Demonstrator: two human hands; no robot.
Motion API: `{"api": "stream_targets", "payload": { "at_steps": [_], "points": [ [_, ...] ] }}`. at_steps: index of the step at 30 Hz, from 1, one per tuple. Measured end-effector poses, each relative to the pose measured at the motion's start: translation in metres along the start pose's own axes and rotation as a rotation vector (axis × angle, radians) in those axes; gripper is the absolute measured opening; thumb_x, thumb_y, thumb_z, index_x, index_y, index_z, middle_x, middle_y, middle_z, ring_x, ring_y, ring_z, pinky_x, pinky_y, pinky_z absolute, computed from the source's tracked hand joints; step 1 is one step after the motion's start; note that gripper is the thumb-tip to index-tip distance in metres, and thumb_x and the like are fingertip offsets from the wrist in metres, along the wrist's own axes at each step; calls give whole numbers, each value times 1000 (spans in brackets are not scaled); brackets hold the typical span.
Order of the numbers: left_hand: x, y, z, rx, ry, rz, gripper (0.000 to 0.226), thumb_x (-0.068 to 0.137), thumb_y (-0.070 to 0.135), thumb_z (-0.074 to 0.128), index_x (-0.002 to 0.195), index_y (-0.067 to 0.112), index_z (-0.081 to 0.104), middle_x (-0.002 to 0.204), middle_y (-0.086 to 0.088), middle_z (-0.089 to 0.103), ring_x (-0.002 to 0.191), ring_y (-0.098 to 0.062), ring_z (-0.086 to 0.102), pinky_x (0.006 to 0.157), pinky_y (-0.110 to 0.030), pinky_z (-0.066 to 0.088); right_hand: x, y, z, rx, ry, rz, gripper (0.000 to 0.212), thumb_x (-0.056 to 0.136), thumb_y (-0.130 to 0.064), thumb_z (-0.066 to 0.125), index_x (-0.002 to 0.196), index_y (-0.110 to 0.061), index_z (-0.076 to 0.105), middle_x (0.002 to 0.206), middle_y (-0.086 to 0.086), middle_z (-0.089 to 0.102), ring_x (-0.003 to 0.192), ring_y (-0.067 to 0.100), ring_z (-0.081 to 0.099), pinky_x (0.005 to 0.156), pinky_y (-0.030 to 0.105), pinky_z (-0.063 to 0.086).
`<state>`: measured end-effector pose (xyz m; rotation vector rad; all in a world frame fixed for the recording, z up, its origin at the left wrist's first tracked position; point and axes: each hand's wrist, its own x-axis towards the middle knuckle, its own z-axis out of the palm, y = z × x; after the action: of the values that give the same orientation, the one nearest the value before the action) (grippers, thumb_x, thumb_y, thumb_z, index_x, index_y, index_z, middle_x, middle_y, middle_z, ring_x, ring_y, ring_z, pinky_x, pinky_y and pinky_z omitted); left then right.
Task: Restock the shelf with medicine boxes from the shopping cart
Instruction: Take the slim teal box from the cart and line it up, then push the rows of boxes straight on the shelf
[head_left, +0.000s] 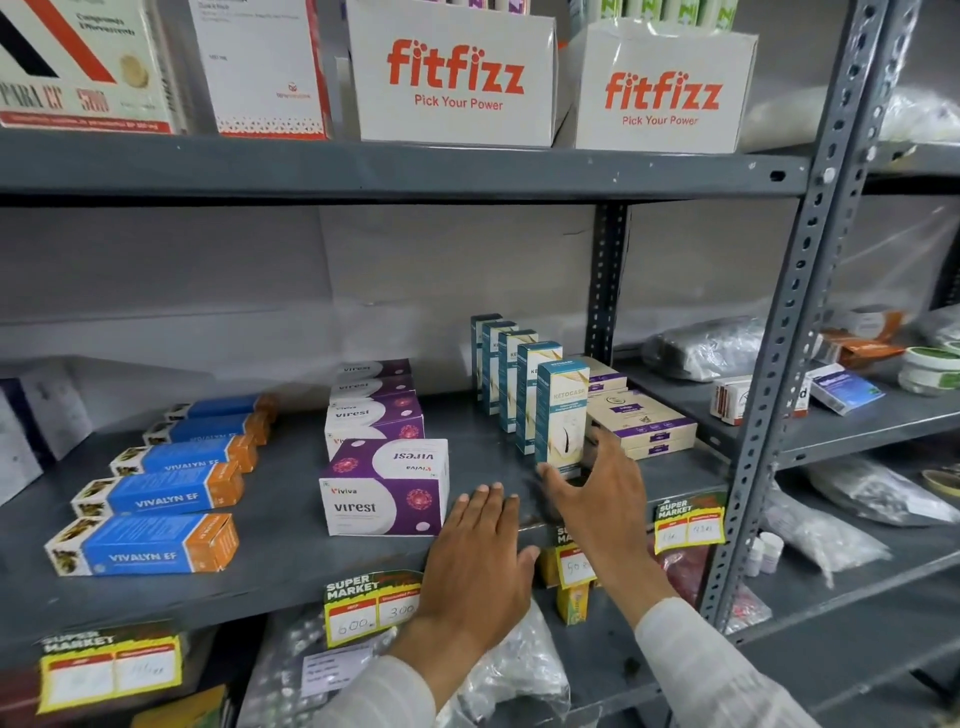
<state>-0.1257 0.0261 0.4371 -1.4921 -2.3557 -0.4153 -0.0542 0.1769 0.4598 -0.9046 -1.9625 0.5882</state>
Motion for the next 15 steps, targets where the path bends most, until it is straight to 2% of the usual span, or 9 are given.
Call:
{"api": "stream_targets", "payload": {
  "at_steps": [1,3,5,7,8,10,12,13,15],
  "points": [
    [-2,1,-8,-73,2,4,63,104,51,31,158,17,28,167,-5,27,155,-20,20,123,-32,4,-4,-3,-3,38,50,-27,59,83,-44,74,130,-24,47,123,-4,58,117,18,54,96,37,51],
    [-12,0,-28,-193,66,21,58,105,48,33,157,23,32,166,2,31,153,-11,24,120,-23,10,-11,-12,-8,100,129,-117,41,87,-32,72,122,-22,52,113,-4,58,109,18,56,87,31,49],
    [-31,-11,-50,-280,166,3,49,103,45,43,148,27,50,153,8,52,142,-4,42,116,-21,29,-19,-25,-9,134,125,-220,29,87,-25,72,112,-20,58,106,-3,61,102,17,59,83,33,51],
    [-54,-37,-64,-325,332,-36,39,99,39,54,134,26,65,135,11,67,126,-1,57,107,-23,46,-25,-38,-4,201,12,-272,26,86,-28,75,108,-22,62,101,-6,65,97,13,62,85,34,54],
    [-66,-53,-68,-326,401,-64,36,98,36,56,129,24,69,129,10,70,122,-2,61,104,-24,50,-29,-45,0,249,-86,-266,30,86,-33,77,111,-24,63,103,-8,66,98,9,63,86,31,54],
    [-83,-90,-72,-253,445,-142,36,98,33,53,127,20,70,127,4,72,122,-8,62,106,-28,49,-33,-60,10,326,-307,-219,52,81,-46,80,124,-26,60,119,-12,65,110,5,61,94,26,52],
    [-95,-121,-66,-93,370,-231,45,100,37,46,133,14,65,135,-4,68,131,-17,58,114,-35,41,-35,-72,21,339,-482,-178,81,73,-56,83,141,-29,48,135,-18,53,122,3,53,103,28,47],
    [-99,-132,-60,-7,300,-267,50,102,42,42,137,11,61,140,-8,64,136,-22,54,117,-40,37,-35,-77,27,318,-531,-177,90,69,-59,84,144,-30,43,137,-20,49,125,2,49,105,29,45],
    [-106,-145,-48,109,164,-303,62,104,51,31,142,9,57,147,-11,58,140,-26,50,121,-43,31,-31,-84,39,312,-585,-169,90,67,-53,88,142,-32,41,130,-23,53,118,-2,55,101,25,48]
  ]
}}
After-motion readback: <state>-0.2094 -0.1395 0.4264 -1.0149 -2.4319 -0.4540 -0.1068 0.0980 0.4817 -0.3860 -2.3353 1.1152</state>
